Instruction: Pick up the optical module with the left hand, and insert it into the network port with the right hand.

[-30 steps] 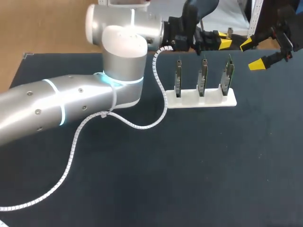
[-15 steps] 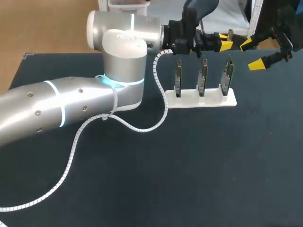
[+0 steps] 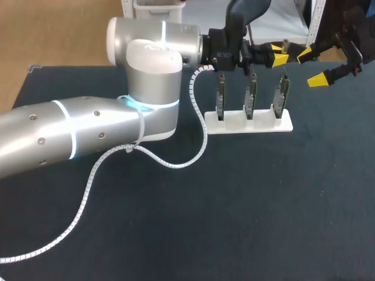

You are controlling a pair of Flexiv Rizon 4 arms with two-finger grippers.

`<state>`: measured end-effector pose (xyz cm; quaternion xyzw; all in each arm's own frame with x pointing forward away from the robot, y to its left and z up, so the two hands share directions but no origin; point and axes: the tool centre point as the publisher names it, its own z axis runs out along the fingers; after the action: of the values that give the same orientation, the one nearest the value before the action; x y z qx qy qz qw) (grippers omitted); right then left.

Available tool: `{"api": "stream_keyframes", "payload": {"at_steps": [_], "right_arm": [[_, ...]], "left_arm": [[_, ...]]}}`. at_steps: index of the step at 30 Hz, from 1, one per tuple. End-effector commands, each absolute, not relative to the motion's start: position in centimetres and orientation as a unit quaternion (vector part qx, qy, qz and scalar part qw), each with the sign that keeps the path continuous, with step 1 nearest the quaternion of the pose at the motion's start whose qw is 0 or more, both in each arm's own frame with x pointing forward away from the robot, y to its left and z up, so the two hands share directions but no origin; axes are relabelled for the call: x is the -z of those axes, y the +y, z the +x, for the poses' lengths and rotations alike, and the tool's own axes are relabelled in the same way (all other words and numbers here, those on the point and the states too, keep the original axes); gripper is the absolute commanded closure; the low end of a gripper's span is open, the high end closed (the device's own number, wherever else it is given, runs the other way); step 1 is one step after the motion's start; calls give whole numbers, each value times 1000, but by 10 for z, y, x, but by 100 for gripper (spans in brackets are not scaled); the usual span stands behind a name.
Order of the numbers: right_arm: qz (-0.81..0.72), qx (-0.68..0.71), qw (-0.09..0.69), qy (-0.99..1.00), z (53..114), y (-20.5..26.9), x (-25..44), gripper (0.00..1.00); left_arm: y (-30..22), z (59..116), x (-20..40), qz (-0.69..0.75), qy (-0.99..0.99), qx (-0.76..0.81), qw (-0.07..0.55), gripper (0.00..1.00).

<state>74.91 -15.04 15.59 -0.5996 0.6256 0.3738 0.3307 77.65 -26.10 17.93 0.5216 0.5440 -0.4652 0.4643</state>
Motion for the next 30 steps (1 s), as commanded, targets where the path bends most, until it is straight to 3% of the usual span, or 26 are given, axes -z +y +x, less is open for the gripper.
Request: {"api": "stream_keyframes", "payload": {"at_steps": [1, 30], "right_arm": [[-599, -373, 332, 626, 747, -151, -156, 0], [-599, -373, 332, 626, 747, -151, -156, 0]], "left_arm": [[-262, 770, -176, 518, 547, 464, 466, 100], [-270, 768, -170, 518, 555, 475, 445, 100]]}}
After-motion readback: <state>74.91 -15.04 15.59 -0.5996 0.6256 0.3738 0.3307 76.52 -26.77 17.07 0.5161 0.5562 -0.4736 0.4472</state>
